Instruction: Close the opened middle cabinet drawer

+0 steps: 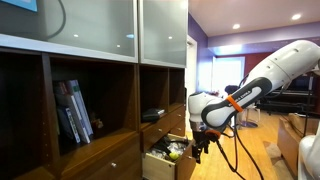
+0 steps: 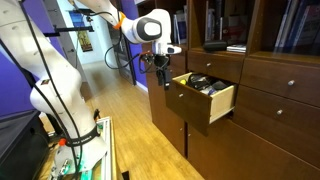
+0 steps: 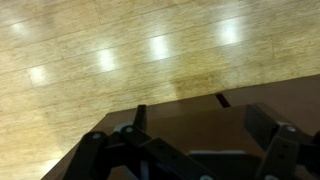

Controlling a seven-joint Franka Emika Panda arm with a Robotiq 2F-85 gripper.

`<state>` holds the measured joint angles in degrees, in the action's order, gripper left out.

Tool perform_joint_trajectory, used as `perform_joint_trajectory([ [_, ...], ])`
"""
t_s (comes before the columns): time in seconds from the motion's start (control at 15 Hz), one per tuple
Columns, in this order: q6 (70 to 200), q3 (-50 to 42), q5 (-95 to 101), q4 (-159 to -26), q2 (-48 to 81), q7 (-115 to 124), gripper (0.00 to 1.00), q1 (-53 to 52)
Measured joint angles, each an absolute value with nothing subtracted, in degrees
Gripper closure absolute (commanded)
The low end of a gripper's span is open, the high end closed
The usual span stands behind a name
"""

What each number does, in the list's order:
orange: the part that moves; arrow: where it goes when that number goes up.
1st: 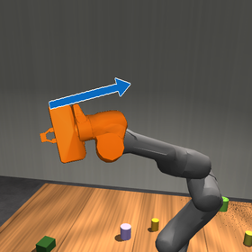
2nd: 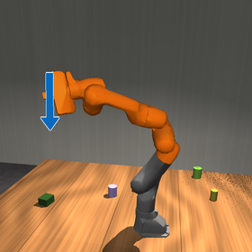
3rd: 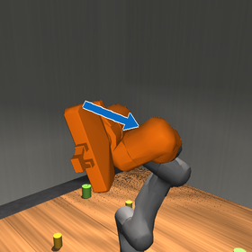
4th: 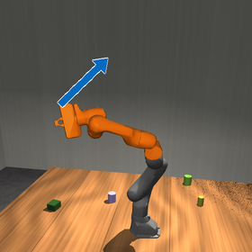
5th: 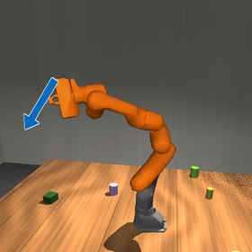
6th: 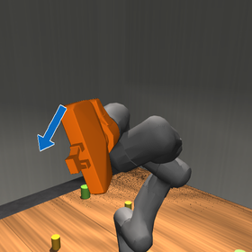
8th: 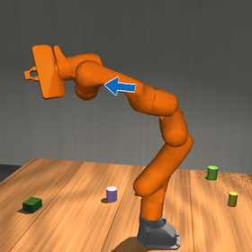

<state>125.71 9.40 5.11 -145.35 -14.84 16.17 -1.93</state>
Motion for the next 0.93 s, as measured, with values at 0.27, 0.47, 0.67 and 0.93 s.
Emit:
perform_joint_trajectory([
  [0.27, 134.05, 7.21, 6.12, -146.26, -11.01, 16.07, 0.00, -0.85],
  [0.47, 140.16, 4.92, 6.48, -146.33, -8.51, 14.55, 0.00, 0.16],
  [0.67, 145.83, 2.69, 6.35, -146.27, -6.53, 11.04, 0.00, 0.67],
  [0.93, 151.96, 1.71, 4.95, -146.11, -4.38, 5.25, 0.00, 0.53],
])
